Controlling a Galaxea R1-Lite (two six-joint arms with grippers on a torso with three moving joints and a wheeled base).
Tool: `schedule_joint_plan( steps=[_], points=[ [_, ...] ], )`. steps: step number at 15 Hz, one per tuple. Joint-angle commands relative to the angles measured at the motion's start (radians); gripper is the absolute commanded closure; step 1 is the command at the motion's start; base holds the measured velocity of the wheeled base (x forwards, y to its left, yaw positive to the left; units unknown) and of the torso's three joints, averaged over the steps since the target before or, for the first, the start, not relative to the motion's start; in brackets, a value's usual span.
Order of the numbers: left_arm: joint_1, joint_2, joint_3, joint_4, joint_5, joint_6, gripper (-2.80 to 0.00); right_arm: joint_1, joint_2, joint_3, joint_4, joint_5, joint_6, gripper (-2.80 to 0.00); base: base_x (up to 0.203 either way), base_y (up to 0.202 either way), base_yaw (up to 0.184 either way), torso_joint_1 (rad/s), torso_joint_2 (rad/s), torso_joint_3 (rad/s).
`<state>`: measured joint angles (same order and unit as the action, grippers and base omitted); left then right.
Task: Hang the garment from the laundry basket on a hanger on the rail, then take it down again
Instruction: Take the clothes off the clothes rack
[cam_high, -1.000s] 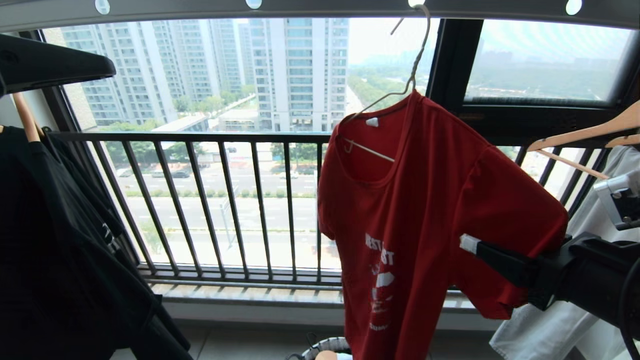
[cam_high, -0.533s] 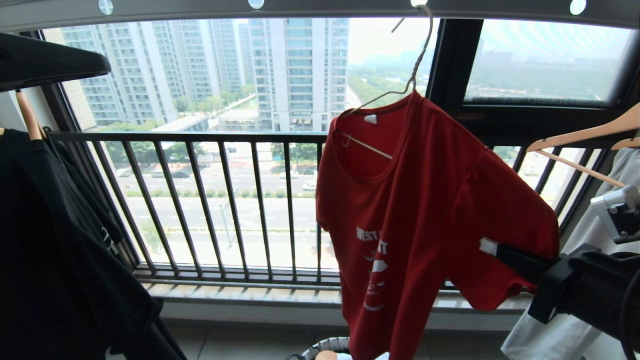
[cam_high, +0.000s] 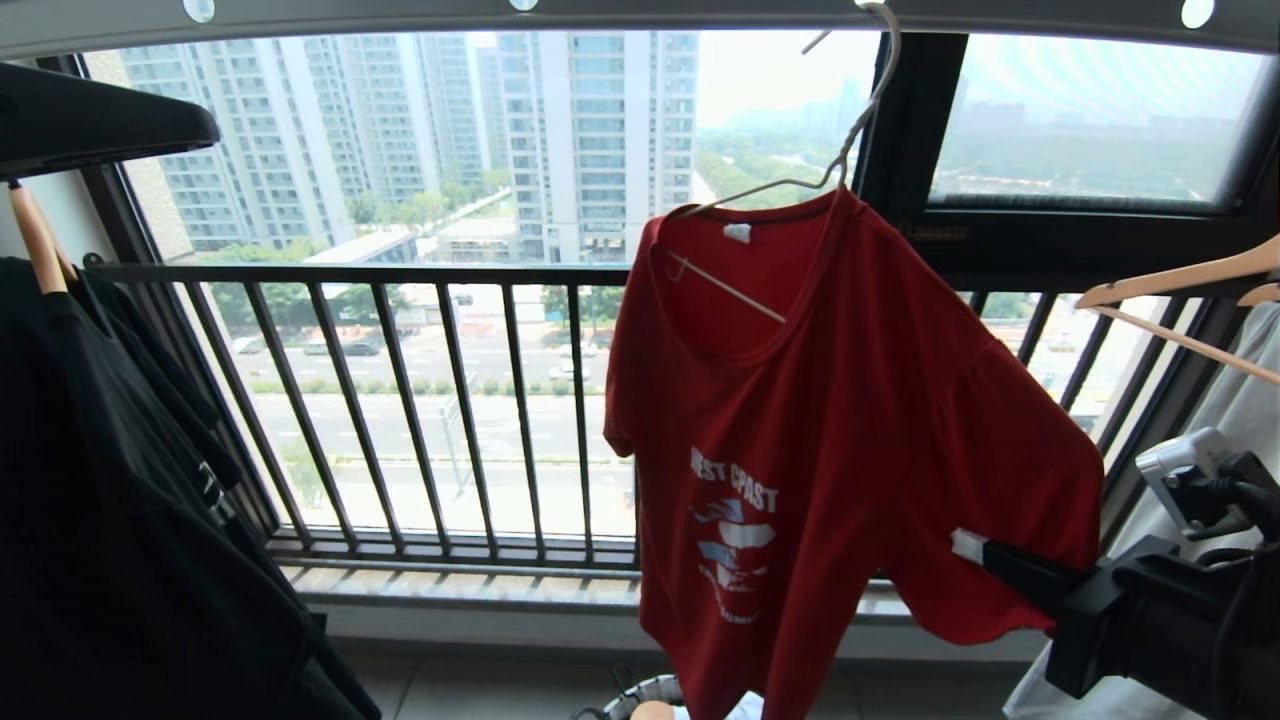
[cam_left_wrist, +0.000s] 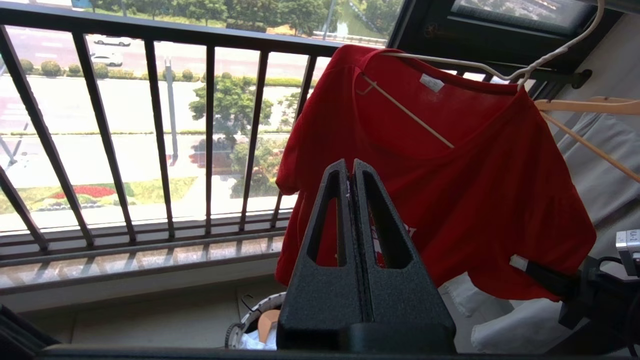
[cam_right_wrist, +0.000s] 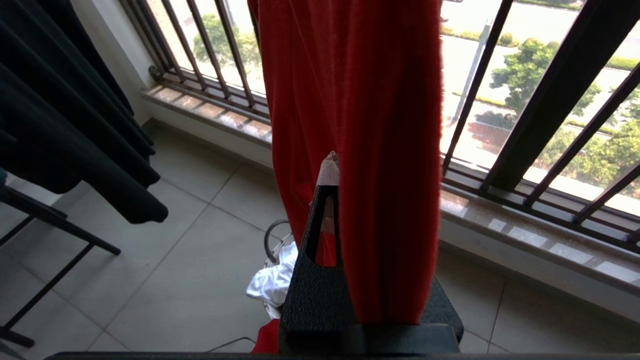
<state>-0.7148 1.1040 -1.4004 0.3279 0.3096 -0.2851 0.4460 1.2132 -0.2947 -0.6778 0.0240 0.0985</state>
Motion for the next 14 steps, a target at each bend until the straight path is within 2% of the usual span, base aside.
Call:
schedule_joint_plan(
  steps=[1,8,9,14],
  points=[
    [0.0,0.0,0.0,0.002,0.002,-0.002,0.0,0.0,0.057,0.014,-0.003,0.001,0.001,0.0,0.0,0.0,0.0,0.0,0.0,0.0],
    [0.0,-0.002,0.0,0.002,0.002,-0.002,0.0,0.0,0.056,0.014,-0.008,-0.004,0.003,0.0,0.0,0.0,0.0,0.0,0.0,0.0],
    [0.0,-0.004,0.0,0.002,0.002,-0.002,0.0,0.0,0.037,0.014,-0.008,-0.004,0.003,-2.8,0.0,0.0,0.0,0.0,0.0,0.0],
    [0.0,-0.004,0.0,0.002,0.002,-0.002,0.0,0.0,-0.057,-0.001,-0.005,-0.007,-0.003,-2.8,0.0,0.0,0.0,0.0,0.0,0.0]
  ],
)
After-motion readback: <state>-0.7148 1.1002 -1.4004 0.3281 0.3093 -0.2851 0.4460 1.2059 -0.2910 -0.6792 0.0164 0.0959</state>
